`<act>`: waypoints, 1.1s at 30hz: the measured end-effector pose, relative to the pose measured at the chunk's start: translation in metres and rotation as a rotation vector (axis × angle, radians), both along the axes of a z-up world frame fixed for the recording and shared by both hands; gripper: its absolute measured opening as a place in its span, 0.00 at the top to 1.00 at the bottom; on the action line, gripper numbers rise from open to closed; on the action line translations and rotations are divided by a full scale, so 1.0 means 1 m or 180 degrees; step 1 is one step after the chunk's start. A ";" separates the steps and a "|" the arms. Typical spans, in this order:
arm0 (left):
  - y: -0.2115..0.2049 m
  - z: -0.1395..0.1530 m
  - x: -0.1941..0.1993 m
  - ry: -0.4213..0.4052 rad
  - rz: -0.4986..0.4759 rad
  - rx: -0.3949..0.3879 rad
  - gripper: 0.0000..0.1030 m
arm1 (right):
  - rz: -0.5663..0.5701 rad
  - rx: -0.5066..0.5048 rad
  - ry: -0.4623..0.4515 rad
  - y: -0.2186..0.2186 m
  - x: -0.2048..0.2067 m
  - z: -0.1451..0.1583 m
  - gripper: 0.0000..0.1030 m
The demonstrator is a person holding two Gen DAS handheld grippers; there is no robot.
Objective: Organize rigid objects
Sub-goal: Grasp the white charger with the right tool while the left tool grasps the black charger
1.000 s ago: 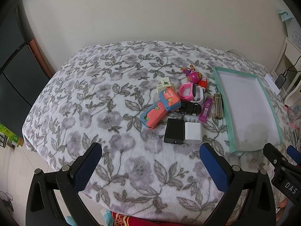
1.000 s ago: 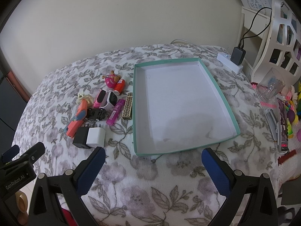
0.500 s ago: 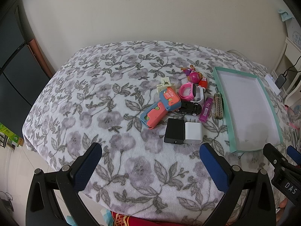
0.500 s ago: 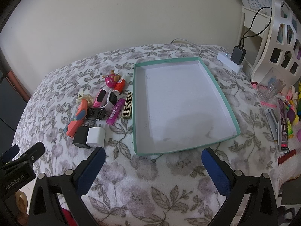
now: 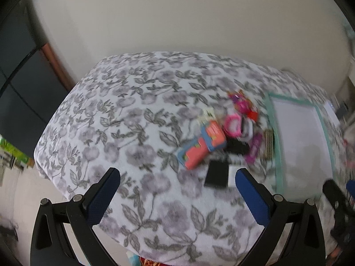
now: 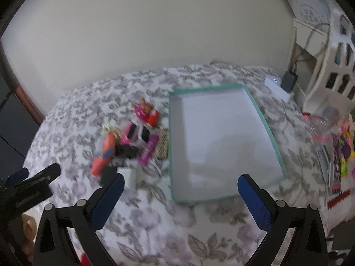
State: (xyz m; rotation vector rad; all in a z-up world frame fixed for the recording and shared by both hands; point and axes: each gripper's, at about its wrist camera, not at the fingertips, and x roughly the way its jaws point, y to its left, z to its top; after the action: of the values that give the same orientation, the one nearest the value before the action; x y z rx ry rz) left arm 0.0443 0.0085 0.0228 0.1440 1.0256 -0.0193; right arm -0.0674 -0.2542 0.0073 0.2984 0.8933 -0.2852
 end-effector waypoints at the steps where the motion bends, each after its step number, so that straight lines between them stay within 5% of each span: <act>1: 0.000 0.003 0.008 0.0003 0.0060 0.0008 0.00 | 0.0038 0.0010 0.0005 0.001 0.007 0.005 0.00; 8: 0.002 -0.006 0.053 0.0196 0.0531 0.0083 0.00 | 0.0097 0.0211 0.0161 0.007 0.064 0.011 0.00; 16: 0.005 -0.049 0.088 0.0600 0.0908 0.0047 0.00 | 0.0250 0.0314 0.0639 0.025 0.111 -0.045 0.00; 25: 0.027 -0.108 0.090 0.1076 0.1008 0.0028 0.00 | 0.0441 0.0310 0.1054 0.042 0.127 -0.102 0.00; 33: 0.040 -0.122 0.084 0.1214 0.1137 -0.0091 0.00 | 0.0689 0.0251 0.1200 0.065 0.127 -0.120 0.03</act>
State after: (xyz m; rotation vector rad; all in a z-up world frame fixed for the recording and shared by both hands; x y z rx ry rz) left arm 0.1288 0.0489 -0.0994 -0.0744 1.4192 0.2723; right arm 0.0599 -0.1890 -0.1124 0.2209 1.3007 -0.1053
